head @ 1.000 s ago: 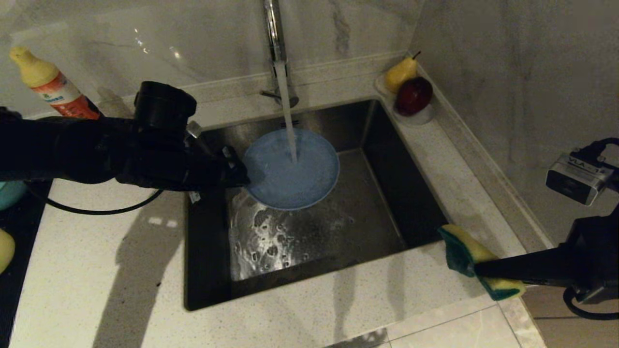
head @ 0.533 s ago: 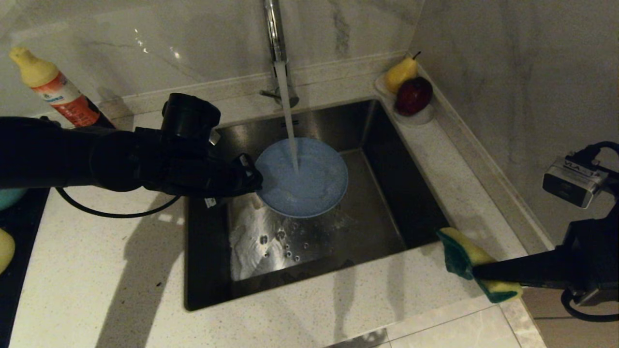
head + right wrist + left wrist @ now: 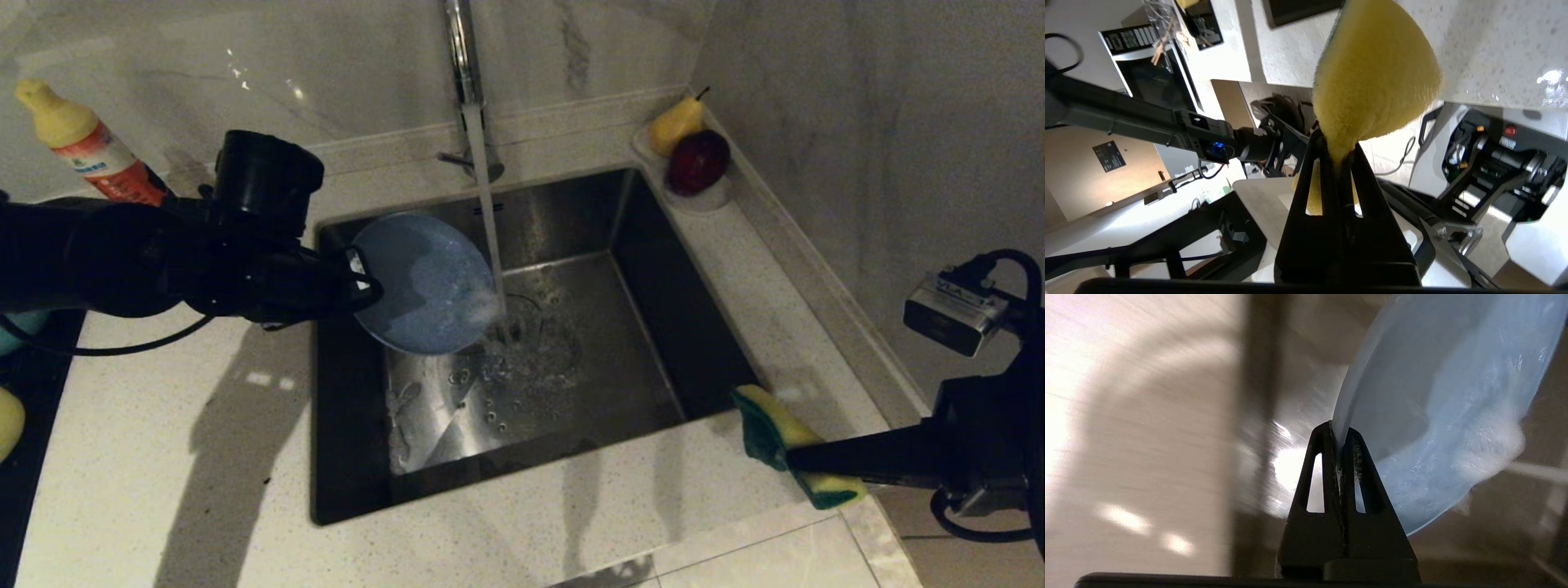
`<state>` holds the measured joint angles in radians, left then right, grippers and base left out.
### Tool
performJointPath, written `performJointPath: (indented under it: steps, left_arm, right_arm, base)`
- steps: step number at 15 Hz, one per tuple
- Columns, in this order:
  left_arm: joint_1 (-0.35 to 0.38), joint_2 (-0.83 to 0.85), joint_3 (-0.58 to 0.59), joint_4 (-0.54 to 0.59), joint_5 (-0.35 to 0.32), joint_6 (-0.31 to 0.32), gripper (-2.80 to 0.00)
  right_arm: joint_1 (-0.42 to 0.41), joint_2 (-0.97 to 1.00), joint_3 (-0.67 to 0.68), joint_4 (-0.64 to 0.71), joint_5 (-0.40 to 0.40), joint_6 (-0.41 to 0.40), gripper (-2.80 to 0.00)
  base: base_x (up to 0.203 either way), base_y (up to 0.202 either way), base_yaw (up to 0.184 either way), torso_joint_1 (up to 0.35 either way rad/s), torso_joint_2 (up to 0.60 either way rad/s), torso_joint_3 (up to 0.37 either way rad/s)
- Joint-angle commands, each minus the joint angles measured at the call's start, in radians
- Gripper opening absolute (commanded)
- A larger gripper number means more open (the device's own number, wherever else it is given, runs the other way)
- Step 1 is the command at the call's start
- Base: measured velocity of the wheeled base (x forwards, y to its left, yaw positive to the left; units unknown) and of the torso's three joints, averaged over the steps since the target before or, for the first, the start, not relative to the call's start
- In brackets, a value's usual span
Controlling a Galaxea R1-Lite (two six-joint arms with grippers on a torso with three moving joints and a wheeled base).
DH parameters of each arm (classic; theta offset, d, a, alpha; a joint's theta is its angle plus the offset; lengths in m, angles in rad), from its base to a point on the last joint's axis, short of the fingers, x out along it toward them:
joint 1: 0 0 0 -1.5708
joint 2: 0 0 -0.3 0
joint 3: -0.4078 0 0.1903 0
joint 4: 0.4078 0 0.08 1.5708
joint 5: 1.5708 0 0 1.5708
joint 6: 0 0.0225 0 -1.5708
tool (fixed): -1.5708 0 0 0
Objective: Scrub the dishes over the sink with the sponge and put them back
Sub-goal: Wash the plate
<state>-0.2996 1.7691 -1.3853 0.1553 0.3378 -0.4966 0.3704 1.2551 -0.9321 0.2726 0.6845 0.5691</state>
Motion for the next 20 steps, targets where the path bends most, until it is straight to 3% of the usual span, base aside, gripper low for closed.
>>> performJointPath:
  steps: [1, 4, 7, 11, 13, 15, 16, 18, 20]
  left_arm:
    - [0.021, -0.073, 0.007, -0.008, 0.062, 0.069, -2.80]
    - [0.023, -0.137, 0.012, -0.041, 0.130, 0.188, -2.80]
    - [0.023, -0.185, 0.108, -0.201, 0.161, 0.330, -2.80]
    - [0.022, -0.234, 0.331, -0.594, 0.165, 0.566, -2.80]
    - [0.022, -0.240, 0.387, -0.747, 0.165, 0.632, -2.80]
    - [0.023, -0.255, 0.382, -0.720, 0.163, 0.616, -2.80]
    - [0.023, -0.258, 0.367, -0.654, 0.162, 0.570, -2.80]
    - [0.023, -0.263, 0.276, -0.443, 0.148, 0.429, -2.80]
    - [0.024, -0.264, 0.149, -0.149, 0.083, 0.260, -2.80]
  right_arm:
    - [0.001, 0.014, 0.007, 0.000, 0.003, 0.003, -2.80]
    - [0.002, 0.015, 0.010, 0.000, 0.003, 0.003, -2.80]
    - [0.002, 0.006, 0.015, 0.000, 0.003, 0.003, -2.80]
    - [0.002, 0.001, 0.022, 0.000, 0.005, 0.002, -2.80]
    - [0.002, -0.002, 0.024, 0.000, 0.004, 0.003, -2.80]
    - [0.002, -0.005, 0.024, 0.002, 0.006, 0.003, -2.80]
    - [0.002, -0.006, 0.024, 0.000, 0.006, 0.002, -2.80]
    - [0.002, -0.008, 0.024, 0.000, 0.007, 0.002, -2.80]
    - [0.002, -0.017, 0.017, 0.000, 0.007, 0.004, -2.80]
  base:
    - [0.000, 0.000, 0.000, 0.000, 0.00, 0.000]
    - [0.000, 0.000, 0.000, 0.000, 0.00, 0.000]
    - [0.000, 0.000, 0.000, 0.000, 0.00, 0.000]
    - [0.000, 0.000, 0.000, 0.000, 0.00, 0.000]
    - [0.000, 0.000, 0.000, 0.000, 0.00, 0.000]
    - [0.000, 0.000, 0.000, 0.000, 0.00, 0.000]
    - [0.000, 0.000, 0.000, 0.000, 0.00, 0.000]
    - [0.000, 0.000, 0.000, 0.000, 0.00, 0.000]
    - [0.000, 0.000, 0.000, 0.000, 0.00, 0.000]
